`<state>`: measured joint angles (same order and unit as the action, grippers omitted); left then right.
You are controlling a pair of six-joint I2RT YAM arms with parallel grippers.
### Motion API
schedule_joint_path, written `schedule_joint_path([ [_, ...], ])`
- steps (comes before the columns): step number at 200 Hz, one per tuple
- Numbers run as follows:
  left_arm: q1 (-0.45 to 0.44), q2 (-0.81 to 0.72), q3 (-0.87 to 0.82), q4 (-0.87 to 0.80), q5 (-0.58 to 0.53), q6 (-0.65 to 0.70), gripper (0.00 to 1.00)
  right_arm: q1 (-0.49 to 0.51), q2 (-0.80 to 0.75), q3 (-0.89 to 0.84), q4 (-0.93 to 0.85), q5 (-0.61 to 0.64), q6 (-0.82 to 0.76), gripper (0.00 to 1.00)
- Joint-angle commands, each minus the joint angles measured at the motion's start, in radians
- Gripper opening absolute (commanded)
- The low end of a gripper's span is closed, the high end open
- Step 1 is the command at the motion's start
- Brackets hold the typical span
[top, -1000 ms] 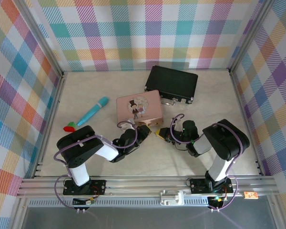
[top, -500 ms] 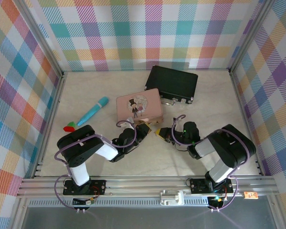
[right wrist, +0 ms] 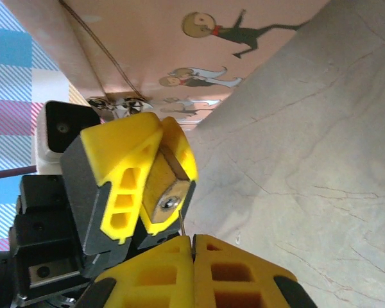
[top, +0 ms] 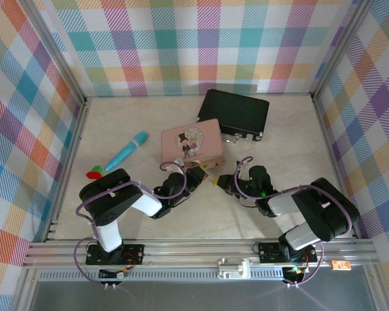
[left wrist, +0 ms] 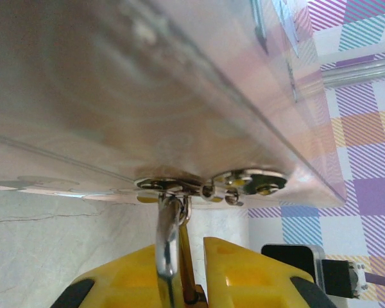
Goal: Unlock the padlock with the key
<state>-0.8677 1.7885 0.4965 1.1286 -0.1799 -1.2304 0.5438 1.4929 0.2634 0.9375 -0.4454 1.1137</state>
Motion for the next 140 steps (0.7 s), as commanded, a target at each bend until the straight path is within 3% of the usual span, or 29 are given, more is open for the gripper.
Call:
schedule_joint_path([
  [1, 0.006, -0.019, 0.031, 0.1, 0.019, -0.002, 0.0, 0.013, -0.018, 0.002, 0.003, 0.013, -0.021, 0.0],
  [76, 0.006, -0.018, 0.025, 0.11, 0.029, -0.003, 0.0, 0.021, -0.059, 0.007, 0.008, 0.041, -0.023, 0.0],
  [140, 0.0, -0.022, 0.027, 0.12, 0.03, -0.005, 0.0, 0.025, 0.0, 0.015, 0.052, 0.032, 0.001, 0.0],
])
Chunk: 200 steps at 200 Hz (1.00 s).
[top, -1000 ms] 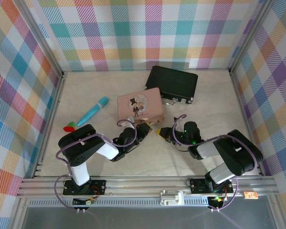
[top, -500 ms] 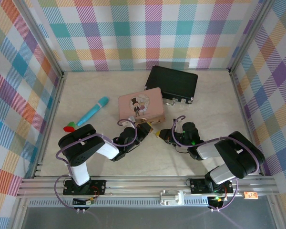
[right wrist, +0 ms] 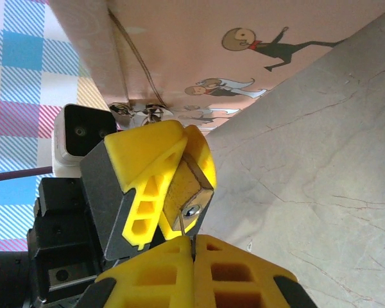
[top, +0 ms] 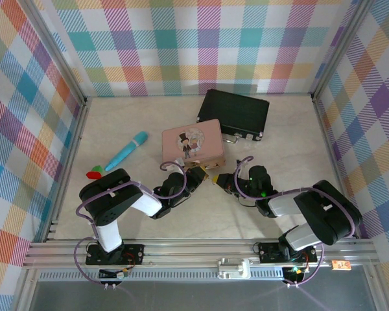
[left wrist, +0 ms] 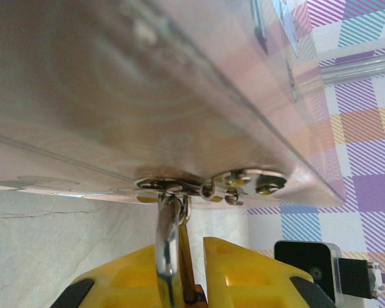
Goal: Unlock the padlock with the key
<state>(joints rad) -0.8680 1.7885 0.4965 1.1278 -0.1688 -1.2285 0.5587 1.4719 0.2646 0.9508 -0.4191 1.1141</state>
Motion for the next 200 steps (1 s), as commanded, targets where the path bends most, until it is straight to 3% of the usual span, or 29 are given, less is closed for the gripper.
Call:
schedule_joint_path([
  [1, 0.0, -0.022, 0.027, 0.12, 0.019, -0.007, 0.0, 0.01, 0.021, 0.013, 0.038, 0.007, 0.001, 0.0],
  [110, 0.0, -0.005, 0.027, 0.142, 0.014, -0.013, 0.0, 0.044, -0.108, -0.016, -0.141, 0.092, -0.027, 0.0],
  [200, -0.007, 0.003, 0.034, 0.143, 0.019, -0.016, 0.0, 0.05, -0.12, -0.016, -0.104, 0.1, -0.017, 0.0],
])
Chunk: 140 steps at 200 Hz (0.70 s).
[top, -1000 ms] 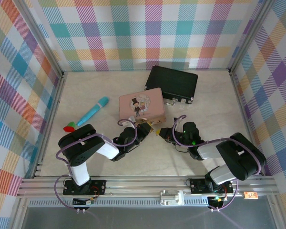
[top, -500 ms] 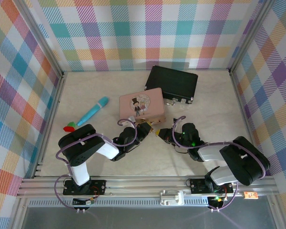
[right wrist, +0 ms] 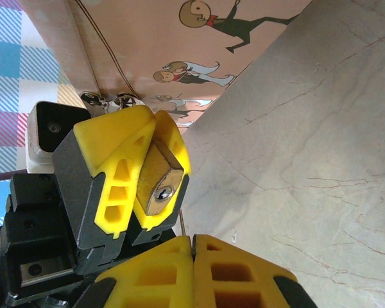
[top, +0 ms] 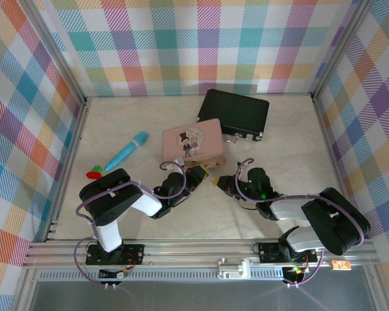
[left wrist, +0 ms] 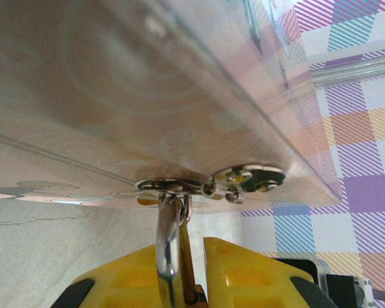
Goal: Unlock the padlock with the key
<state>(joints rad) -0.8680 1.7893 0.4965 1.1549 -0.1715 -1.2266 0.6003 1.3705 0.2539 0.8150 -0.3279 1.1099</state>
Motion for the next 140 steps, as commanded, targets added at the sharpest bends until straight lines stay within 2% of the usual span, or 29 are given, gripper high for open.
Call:
schedule_joint_path([
  [1, -0.007, 0.002, 0.033, 0.117, 0.022, -0.019, 0.0, 0.008, -0.019, -0.005, 0.032, 0.01, -0.013, 0.0],
  [63, -0.017, 0.01, 0.042, 0.126, 0.026, -0.026, 0.0, 0.007, 0.019, 0.005, 0.087, 0.018, -0.004, 0.0],
  [140, -0.024, 0.002, 0.036, 0.127, 0.024, -0.033, 0.0, 0.007, 0.116, -0.001, 0.259, 0.008, 0.028, 0.0],
])
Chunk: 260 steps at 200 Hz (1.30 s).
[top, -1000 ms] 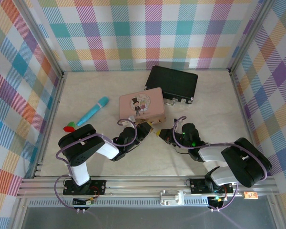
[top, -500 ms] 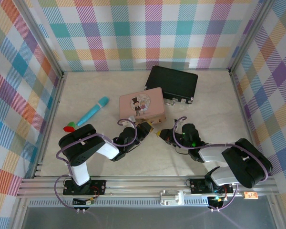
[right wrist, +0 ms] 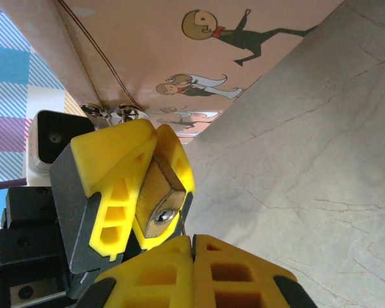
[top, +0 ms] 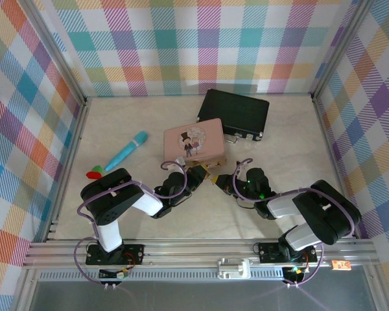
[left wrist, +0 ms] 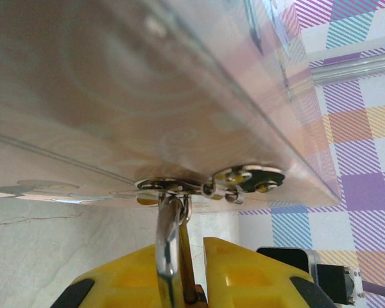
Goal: Unlock the padlock with the key
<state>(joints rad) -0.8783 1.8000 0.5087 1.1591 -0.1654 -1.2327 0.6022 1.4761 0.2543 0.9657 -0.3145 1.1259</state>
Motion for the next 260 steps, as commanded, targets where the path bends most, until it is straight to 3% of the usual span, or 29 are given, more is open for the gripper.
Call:
schedule_joint_path([
  [1, -0.014, -0.009, 0.024, 0.123, 0.017, -0.028, 0.0, 0.006, 0.01, -0.001, 0.11, -0.005, 0.011, 0.0],
  [115, -0.015, -0.005, 0.007, 0.137, 0.003, -0.028, 0.0, 0.006, -0.139, 0.006, -0.101, 0.011, -0.053, 0.0],
  [191, -0.025, -0.01, 0.01, 0.139, 0.005, -0.037, 0.0, 0.005, 0.034, 0.005, 0.139, 0.002, 0.02, 0.0],
  [260, -0.026, -0.001, 0.016, 0.142, 0.012, -0.04, 0.0, 0.007, 0.006, -0.009, 0.16, 0.032, 0.055, 0.0],
])
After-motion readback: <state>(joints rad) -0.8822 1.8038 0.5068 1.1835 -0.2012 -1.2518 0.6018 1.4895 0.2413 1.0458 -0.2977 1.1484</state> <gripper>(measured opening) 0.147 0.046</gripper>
